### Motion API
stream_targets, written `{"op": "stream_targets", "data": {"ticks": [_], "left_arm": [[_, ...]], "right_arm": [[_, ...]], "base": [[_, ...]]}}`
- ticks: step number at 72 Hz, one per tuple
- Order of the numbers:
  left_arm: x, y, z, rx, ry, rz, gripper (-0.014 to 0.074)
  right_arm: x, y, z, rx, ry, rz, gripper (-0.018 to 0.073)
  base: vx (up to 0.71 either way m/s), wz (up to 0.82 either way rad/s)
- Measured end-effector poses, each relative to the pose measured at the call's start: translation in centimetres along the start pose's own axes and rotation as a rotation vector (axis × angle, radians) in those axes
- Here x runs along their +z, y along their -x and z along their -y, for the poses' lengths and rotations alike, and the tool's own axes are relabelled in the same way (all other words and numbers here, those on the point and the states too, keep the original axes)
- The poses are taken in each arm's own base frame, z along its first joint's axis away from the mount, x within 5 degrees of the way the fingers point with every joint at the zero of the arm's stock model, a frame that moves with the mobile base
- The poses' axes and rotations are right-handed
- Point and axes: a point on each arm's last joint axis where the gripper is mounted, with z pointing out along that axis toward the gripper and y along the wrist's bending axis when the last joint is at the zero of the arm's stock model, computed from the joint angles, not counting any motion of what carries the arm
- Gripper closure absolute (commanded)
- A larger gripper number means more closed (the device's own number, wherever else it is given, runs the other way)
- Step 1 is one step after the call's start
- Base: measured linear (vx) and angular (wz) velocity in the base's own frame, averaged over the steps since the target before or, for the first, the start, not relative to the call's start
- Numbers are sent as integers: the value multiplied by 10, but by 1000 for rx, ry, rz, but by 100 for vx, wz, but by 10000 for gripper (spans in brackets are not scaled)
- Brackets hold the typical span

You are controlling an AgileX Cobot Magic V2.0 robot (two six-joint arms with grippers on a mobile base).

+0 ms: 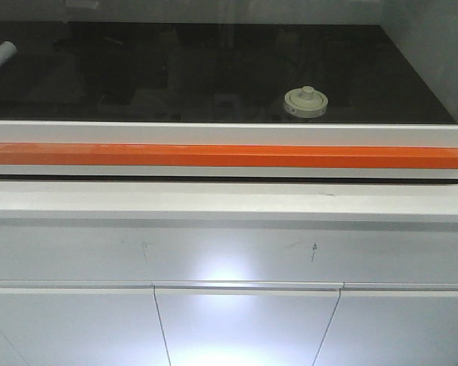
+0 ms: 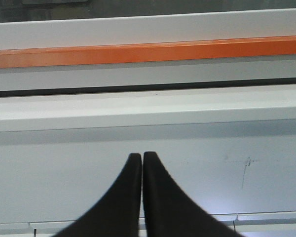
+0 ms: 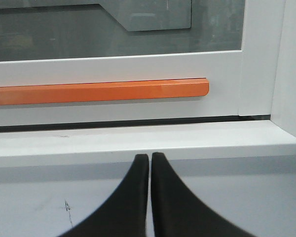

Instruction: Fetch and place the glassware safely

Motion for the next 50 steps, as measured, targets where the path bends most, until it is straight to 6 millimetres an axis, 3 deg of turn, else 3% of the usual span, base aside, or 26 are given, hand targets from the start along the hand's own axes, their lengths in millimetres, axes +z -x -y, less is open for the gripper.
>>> {"op": "stream_targets", "data": {"ticks": [50], "left_arm": [[0,0,0,0,0,0,603]], "right_arm": [[0,0,0,0,0,0,563]], "base": [[0,0]]}}
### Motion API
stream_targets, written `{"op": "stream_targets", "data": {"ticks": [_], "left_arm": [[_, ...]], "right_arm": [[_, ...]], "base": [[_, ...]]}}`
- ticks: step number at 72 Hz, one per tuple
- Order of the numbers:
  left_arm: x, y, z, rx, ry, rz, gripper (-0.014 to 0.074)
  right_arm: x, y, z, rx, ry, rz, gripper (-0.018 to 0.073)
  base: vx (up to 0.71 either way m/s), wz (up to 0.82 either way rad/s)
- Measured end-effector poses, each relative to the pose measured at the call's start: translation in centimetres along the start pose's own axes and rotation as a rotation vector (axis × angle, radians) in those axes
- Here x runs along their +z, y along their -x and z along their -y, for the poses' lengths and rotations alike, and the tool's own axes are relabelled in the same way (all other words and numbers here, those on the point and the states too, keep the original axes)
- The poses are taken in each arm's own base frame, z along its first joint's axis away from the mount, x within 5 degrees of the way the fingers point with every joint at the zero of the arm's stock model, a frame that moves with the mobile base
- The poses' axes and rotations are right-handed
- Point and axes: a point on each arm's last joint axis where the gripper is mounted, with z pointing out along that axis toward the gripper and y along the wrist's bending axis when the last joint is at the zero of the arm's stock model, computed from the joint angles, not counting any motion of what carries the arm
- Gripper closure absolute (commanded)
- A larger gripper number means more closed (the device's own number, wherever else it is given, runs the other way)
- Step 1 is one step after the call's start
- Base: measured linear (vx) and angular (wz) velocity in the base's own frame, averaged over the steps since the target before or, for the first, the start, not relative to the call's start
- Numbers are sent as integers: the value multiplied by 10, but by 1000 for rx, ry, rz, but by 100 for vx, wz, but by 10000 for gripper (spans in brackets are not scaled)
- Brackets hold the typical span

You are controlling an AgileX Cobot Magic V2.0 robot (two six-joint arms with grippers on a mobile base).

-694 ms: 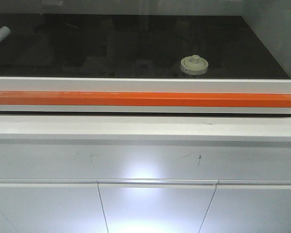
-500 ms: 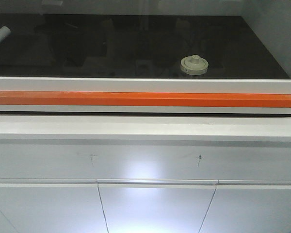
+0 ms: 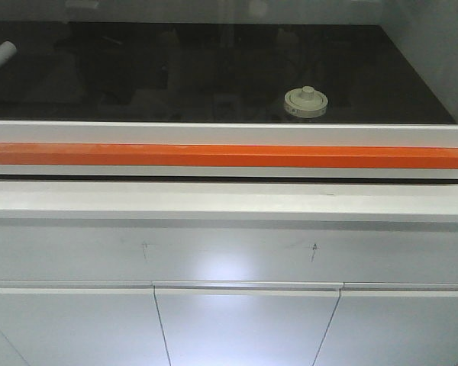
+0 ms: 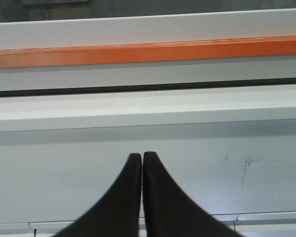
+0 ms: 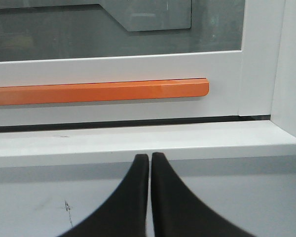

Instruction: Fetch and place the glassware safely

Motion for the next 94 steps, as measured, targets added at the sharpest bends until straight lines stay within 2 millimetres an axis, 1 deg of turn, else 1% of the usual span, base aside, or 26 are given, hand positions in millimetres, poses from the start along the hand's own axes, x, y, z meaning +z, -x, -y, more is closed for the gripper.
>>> {"op": "stream_targets", "data": {"ticks": [28,53,62,68,74,79,82,83,86,87,89,90,94], "left_arm": [[0,0,0,0,0,2,603],[0,6,0,-19,-4,70,603],[-2,17,1,-49,-12,189,603],[-4,28,1,-54,-21,308,603],[-10,46,1,-61,-25,393,603],[-18,74,0,-64,-26,474,603],[-22,92,-1,-63,-27,504,603],[-24,101,-1,-62,-27,523,603],[-27,120,-2,-58,-26,551,603],[-27,126,-2,-55,-26,560,603],[-27,139,-2,-52,-26,568,603],[-28,149,-3,-51,-26,585,603],[-27,174,-3,-49,-26,607,603]], "right_arm": [[0,0,0,0,0,0,563],[0,0,0,0,0,5,563],[0,8,0,-1,-3,85,563],[-2,17,1,-1,-6,189,563],[-4,26,1,-2,-9,284,563],[-6,38,1,-2,-9,323,563],[-11,56,1,-3,-10,380,563],[-12,58,1,-4,-10,386,563],[-15,75,1,-7,-12,429,563],[-17,84,1,-7,-12,451,563],[-19,95,1,-9,-13,473,563],[-19,100,1,-9,-13,482,563],[-19,124,1,-10,-14,512,563]], "base": [[0,0],[0,0],[0,0],[0,0],[0,0],[0,0],[0,0],[0,0],[0,0],[0,0],[0,0],[0,0],[0,0]]}}
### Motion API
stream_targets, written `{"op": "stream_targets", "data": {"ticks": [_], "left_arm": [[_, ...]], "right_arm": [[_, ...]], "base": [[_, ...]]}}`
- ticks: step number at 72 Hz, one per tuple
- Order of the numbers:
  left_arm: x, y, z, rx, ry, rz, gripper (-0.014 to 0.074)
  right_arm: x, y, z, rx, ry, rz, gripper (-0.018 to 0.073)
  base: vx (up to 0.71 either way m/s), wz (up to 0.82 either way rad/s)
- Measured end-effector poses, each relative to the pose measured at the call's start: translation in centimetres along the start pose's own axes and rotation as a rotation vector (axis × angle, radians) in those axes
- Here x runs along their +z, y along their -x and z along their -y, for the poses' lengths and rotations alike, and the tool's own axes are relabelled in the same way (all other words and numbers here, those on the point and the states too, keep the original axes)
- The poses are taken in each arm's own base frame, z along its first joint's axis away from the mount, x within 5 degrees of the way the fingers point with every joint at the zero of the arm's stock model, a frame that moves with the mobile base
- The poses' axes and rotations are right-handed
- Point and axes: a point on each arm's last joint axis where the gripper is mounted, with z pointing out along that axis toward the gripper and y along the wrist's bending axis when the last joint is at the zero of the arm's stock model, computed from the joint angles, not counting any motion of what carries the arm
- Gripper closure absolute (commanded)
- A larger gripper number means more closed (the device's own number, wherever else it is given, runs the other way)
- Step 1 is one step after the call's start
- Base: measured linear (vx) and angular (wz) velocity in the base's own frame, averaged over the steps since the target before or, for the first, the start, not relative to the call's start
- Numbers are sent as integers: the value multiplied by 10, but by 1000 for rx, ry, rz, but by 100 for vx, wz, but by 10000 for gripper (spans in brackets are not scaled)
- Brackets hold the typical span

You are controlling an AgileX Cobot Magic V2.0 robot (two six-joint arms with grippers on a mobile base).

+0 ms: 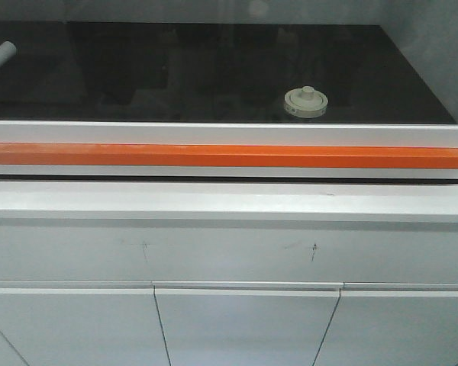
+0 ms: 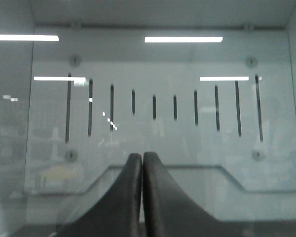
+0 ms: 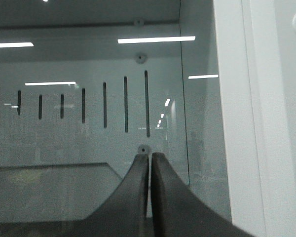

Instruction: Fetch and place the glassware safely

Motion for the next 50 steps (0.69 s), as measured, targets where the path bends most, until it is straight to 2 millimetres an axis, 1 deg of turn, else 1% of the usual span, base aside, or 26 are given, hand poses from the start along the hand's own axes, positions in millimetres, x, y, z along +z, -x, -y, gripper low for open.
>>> {"op": "stream_targets", "data": {"ticks": [2,3,6,8,10,15,20,22,25,30,33,42,50], "left_arm": [[9,7,0,1,0,0,603],[14,15,0,2,-1,14,603],[25,25,0,3,-1,20,603],[35,29,0,3,0,10,603],[42,37,0,3,0,15,603],[60,42,0,3,2,-12,603],[75,42,-1,3,3,-35,603],[80,39,-1,3,3,-50,603],[88,32,-1,2,4,-82,603],[100,17,-2,1,7,-153,603],[105,9,-2,1,9,-196,603],[122,-28,-4,0,20,-393,603],[132,-63,-6,-3,31,-572,603]], "right_arm": [[5,9,0,0,0,14,563],[9,11,0,0,0,7,563],[21,19,0,0,0,-2,563],[30,30,0,1,0,10,563],[37,32,0,2,0,-3,563],[60,43,0,4,1,-25,563],[81,42,0,4,1,-67,563],[91,40,0,5,2,-90,563],[100,37,0,6,2,-112,563],[118,20,0,7,3,-184,563],[127,7,-1,6,3,-237,563],[140,-25,-2,15,9,-396,563],[143,-47,-10,28,50,-534,563]], "base": [[0,0],[0,0],[0,0],[0,0],[0,0],[0,0],[0,0],[0,0],[0,0],[0,0],[0,0],[0,0],[0,0]]}}
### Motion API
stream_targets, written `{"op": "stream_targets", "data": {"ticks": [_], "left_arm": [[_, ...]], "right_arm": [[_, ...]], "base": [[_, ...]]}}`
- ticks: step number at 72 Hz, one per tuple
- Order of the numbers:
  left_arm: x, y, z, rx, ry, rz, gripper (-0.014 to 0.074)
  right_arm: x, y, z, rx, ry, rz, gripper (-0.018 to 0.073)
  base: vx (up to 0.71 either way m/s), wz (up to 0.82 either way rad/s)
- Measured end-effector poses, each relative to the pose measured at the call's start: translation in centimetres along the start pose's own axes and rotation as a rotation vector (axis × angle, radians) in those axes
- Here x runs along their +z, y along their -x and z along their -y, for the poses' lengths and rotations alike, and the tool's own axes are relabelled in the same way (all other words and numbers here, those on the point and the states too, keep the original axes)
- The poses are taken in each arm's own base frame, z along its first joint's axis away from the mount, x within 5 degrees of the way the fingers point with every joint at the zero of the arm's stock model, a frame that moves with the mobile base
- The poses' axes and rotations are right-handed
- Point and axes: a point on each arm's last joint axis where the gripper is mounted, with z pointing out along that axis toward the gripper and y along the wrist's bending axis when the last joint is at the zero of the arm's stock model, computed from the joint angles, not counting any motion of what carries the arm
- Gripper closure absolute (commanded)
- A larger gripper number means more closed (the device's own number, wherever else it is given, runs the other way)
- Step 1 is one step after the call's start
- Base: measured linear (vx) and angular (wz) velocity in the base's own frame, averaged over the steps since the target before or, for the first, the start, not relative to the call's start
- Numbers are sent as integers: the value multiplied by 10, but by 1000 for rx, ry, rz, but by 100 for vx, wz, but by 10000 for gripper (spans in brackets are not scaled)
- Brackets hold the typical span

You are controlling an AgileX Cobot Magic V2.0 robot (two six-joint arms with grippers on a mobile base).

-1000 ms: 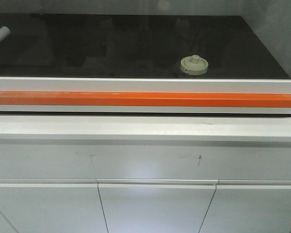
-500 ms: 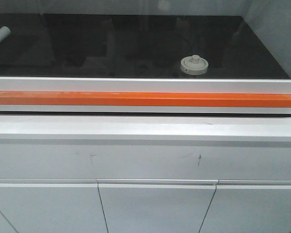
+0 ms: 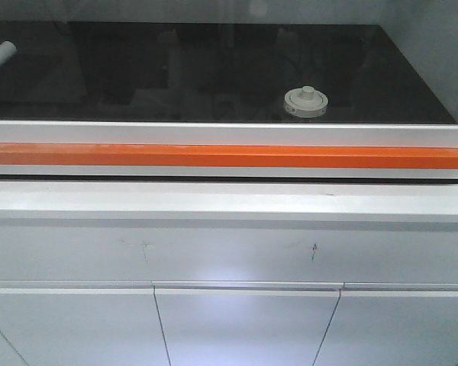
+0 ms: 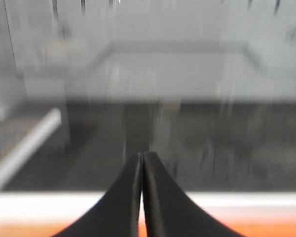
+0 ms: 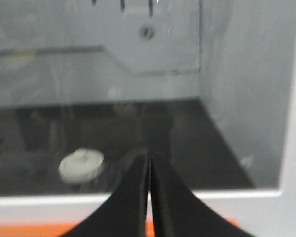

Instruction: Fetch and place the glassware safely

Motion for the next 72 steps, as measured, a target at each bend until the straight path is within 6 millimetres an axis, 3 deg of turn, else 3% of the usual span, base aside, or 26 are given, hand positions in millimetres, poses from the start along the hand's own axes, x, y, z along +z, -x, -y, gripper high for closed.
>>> {"op": "stream_targets", "data": {"ticks": [7,16,29,43,72], "left_arm": [[17,-23,0,-7,4,-112,603],[24,-55,0,-12,-3,-151,603],[13,-104,1,-20,-29,-83,603],[-2,-142,2,-32,-55,8,603],[17,-162,4,5,-72,50,603]], "right_arm": [[7,-18,-11,-4,57,-74,563],[10,-51,-22,-12,113,-127,563],[2,-102,-23,-13,118,-109,563],[-4,-133,-21,-14,112,-53,561],[20,-164,-24,-32,108,-74,560]], "base": [[0,0],[0,0],[0,0],[0,0],[0,0]]}}
